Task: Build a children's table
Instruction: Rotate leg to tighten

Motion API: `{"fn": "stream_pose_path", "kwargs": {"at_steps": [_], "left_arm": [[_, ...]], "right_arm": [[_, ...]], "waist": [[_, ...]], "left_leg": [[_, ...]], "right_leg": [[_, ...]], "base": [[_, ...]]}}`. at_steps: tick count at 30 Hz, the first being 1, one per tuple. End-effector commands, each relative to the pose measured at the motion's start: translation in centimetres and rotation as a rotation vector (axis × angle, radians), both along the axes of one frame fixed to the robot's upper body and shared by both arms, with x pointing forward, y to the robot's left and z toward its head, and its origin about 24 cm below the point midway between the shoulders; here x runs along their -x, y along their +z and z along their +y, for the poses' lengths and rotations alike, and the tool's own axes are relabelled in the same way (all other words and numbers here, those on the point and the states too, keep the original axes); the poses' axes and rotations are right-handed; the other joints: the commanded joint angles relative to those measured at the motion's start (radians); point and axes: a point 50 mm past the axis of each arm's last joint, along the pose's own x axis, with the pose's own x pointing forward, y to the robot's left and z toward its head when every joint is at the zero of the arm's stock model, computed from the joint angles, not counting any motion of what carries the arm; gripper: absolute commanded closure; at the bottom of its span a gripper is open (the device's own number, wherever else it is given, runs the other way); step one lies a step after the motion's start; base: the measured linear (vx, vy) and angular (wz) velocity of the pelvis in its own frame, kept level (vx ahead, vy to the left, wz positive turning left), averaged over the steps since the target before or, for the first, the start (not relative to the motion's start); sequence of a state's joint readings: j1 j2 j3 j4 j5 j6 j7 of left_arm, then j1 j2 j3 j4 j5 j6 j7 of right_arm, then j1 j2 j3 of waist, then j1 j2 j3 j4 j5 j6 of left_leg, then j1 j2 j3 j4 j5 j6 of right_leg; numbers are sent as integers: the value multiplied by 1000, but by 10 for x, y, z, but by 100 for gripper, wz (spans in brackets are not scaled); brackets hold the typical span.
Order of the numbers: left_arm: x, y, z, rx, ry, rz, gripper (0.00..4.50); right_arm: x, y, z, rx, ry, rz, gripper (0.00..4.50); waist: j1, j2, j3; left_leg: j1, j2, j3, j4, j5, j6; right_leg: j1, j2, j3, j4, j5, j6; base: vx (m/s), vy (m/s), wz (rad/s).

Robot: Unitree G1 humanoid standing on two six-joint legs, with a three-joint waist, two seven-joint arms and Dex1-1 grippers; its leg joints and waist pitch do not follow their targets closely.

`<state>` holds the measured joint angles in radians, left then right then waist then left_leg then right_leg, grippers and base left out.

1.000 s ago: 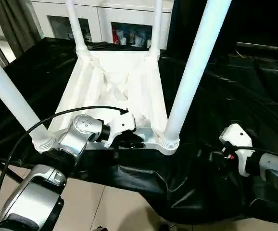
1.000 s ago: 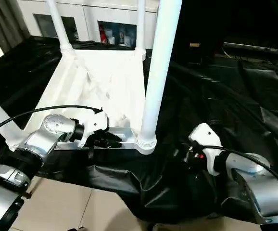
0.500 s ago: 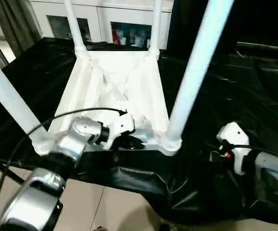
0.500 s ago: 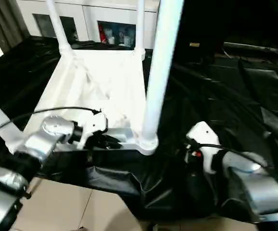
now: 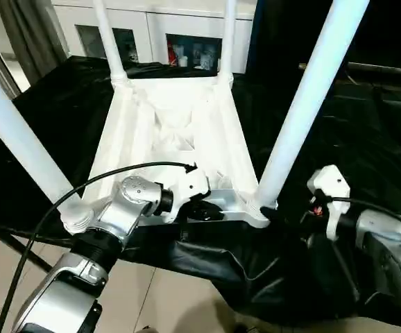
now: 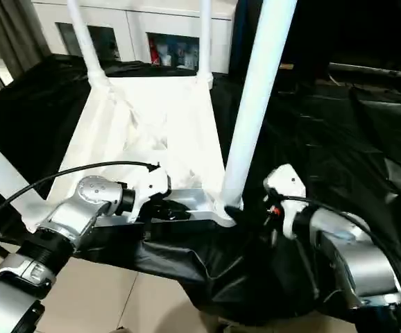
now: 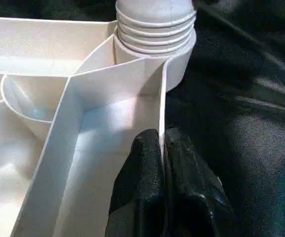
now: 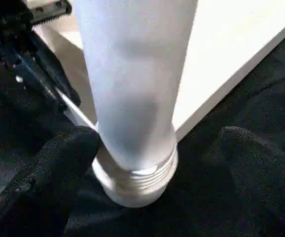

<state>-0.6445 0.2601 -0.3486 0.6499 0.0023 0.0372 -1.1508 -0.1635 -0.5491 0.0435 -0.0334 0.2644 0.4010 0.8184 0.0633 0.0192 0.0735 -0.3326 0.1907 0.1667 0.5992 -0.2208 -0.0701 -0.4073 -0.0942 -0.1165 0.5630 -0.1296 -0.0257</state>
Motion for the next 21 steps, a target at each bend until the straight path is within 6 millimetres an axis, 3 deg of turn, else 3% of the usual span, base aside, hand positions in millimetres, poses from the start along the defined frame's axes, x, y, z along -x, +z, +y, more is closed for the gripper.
{"fn": "stream_pose_path", "kwargs": {"at_steps": [1, 11, 17, 21], "left_arm": [[-4, 12, -7, 39, -5, -44, 440], [-6, 12, -3, 24, 7, -50, 440], [-6, 13, -2, 21, 10, -53, 450], [-7, 13, -1, 21, 13, -54, 450]], "right_arm": [[-3, 2, 6, -1, 31, -13, 0], [-9, 1, 13, 7, 63, -32, 0], [-10, -1, 15, 19, 87, -31, 74], [-10, -1, 15, 9, 93, -29, 95]], "waist": [[5, -22, -83], [5, -21, -85], [4, -22, -84], [4, -21, -84]], "left_leg": [[-16, 30, -2, -64, -70, 105], [-16, 30, -3, -64, -68, 102], [-16, 31, -2, -63, -75, 102], [-15, 31, -2, -64, -77, 100]], "right_leg": [[68, -59, 50, -53, -330, -168], [68, -59, 51, -50, -314, -174], [67, -59, 52, -50, -315, -179], [68, -59, 52, -49, -322, -175]], "base": [[0, 0, 0], [0, 0, 0], [0, 0, 0], [0, 0, 0]]}}
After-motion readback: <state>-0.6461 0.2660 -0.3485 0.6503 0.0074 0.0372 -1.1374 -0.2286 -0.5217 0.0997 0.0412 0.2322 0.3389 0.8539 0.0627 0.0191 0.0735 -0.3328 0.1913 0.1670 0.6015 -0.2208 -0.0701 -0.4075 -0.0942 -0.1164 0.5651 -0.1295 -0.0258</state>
